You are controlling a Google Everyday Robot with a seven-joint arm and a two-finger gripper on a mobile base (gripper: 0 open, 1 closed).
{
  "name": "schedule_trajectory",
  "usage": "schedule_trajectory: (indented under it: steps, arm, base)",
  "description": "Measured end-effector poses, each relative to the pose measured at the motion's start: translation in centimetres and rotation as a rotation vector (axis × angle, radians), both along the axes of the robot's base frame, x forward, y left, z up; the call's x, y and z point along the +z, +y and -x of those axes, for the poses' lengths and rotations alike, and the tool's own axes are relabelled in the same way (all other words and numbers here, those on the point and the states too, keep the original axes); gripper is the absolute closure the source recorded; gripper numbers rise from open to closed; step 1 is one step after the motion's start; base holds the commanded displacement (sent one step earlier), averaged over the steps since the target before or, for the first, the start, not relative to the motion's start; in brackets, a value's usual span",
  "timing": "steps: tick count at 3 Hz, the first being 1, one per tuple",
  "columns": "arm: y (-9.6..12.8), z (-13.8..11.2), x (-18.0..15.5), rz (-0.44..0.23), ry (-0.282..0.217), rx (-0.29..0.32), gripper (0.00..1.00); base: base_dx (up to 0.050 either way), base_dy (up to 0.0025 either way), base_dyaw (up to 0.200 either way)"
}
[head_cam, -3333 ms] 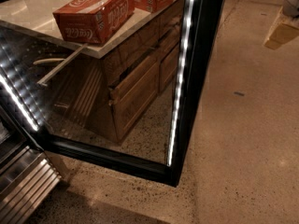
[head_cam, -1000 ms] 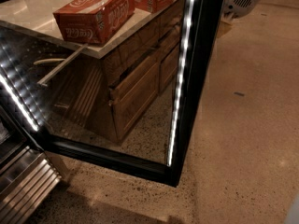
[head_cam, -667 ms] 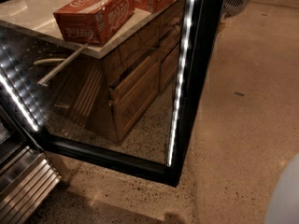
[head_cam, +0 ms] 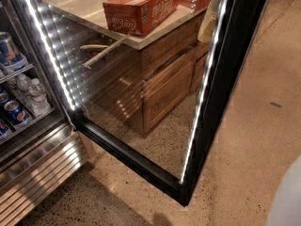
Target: Close right fridge door
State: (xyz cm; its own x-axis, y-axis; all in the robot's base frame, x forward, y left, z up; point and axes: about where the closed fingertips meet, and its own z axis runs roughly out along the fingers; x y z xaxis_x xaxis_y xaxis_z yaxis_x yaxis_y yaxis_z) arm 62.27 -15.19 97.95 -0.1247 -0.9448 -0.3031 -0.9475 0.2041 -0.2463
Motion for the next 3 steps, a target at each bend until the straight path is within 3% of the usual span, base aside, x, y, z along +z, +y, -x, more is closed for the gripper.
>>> schedule_trajectory:
  steps: [2,3]
  arm:
    - [0.00,0.00,0.00,0.000,0.000,0.000,1.00]
    - [0.00,0.00,0.00,0.000,0.000,0.000,1.00]
  base:
    - [-0.021,-0.00180,0.181]
    - [-0.050,0.00019,-0.001]
